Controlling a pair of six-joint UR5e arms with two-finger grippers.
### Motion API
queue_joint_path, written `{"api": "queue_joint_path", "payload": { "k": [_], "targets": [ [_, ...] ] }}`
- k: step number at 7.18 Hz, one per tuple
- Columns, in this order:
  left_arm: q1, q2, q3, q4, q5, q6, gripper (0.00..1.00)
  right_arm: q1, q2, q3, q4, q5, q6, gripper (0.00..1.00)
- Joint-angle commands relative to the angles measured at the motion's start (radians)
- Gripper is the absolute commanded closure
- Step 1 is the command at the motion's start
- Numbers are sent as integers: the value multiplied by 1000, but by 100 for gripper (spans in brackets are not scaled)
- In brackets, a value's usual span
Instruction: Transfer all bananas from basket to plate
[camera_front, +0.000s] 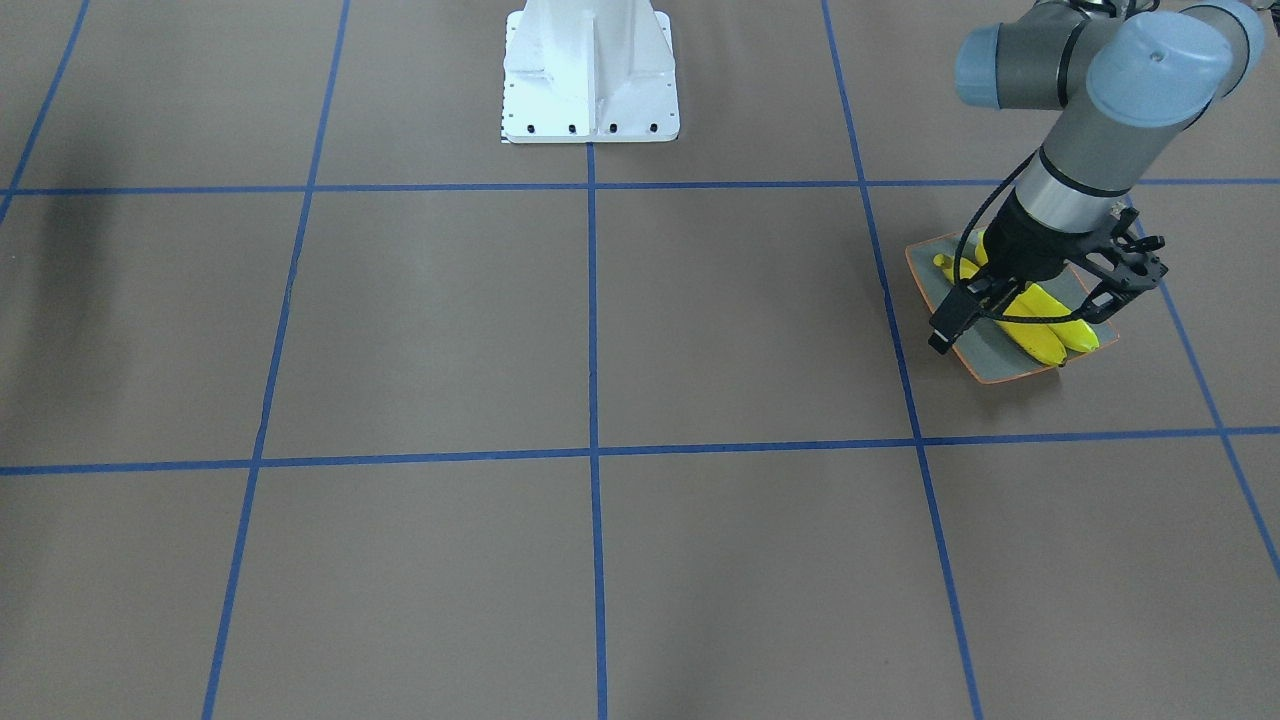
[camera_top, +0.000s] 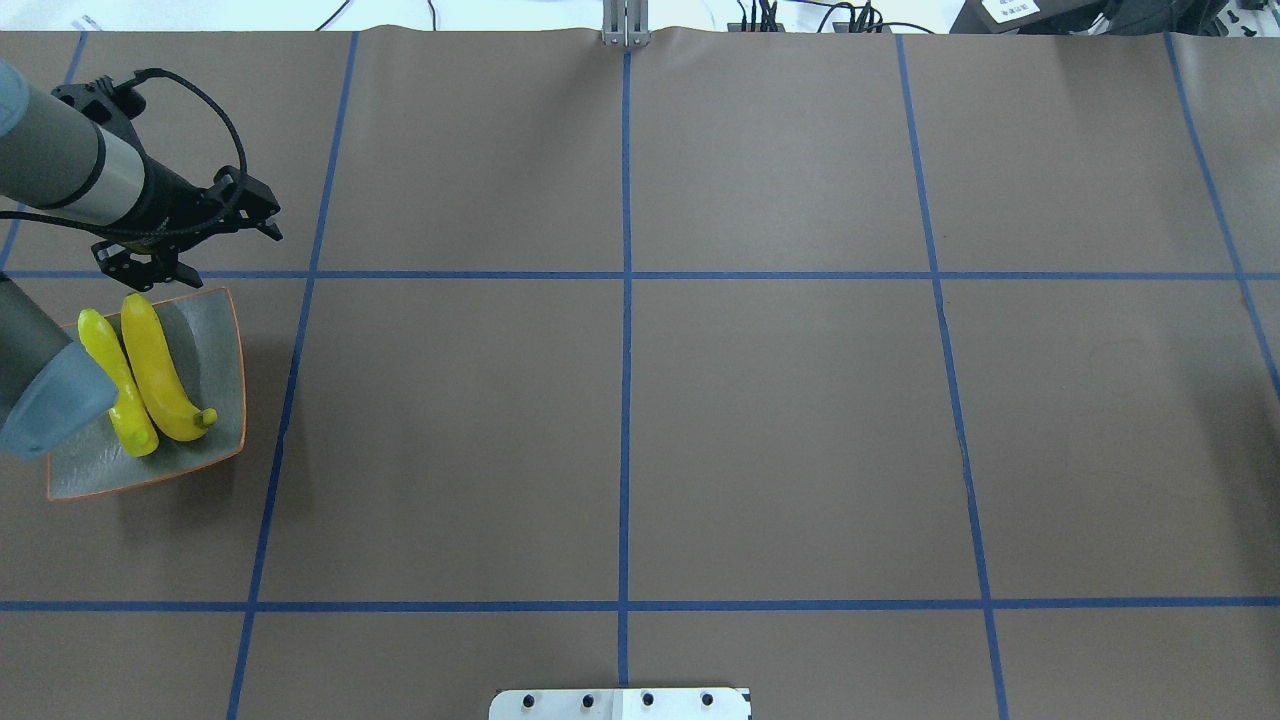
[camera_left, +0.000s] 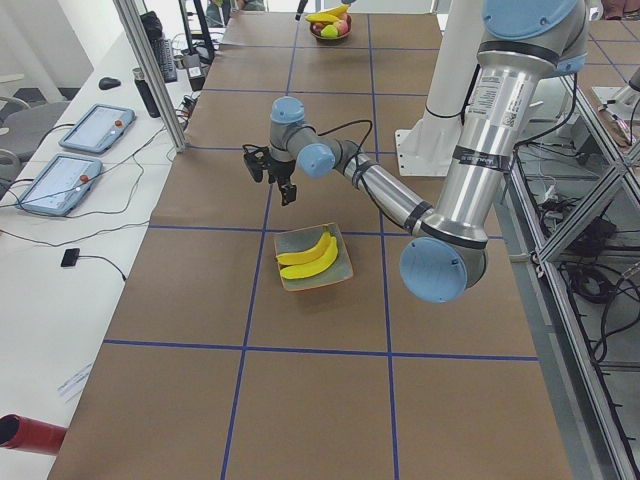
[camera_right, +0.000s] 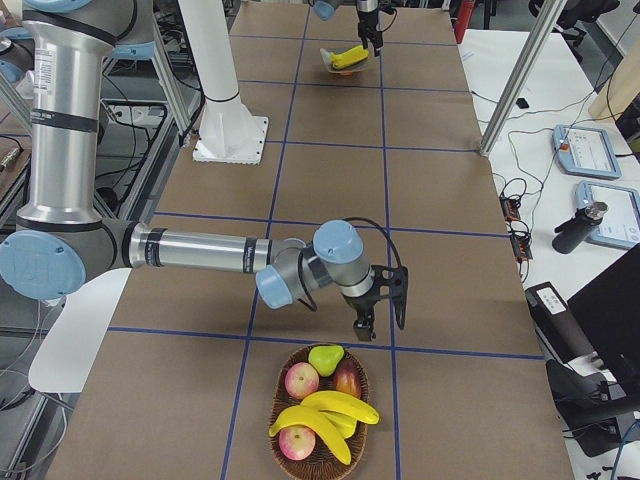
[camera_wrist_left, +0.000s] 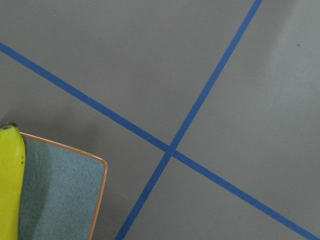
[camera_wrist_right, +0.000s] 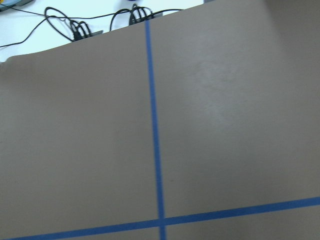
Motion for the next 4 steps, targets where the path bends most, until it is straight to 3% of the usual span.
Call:
{"api": "queue_joint_path", "payload": {
  "k": [1,2,3,4],
  "targets": [
    [2,1,-10,-5,41,-35,0,137,-8,-177,-6,74,-234,0],
    [5,1,-2,-5,48,-35,0,156,-5,-240,-15,74,-326,0],
    [8,3,1,-7,48,-33,0,162,-1,-244,-120,75,-397,0],
    [8,3,7,-8,48,-32,0,188,71,-241,-295,65,-492,0]
  ]
}}
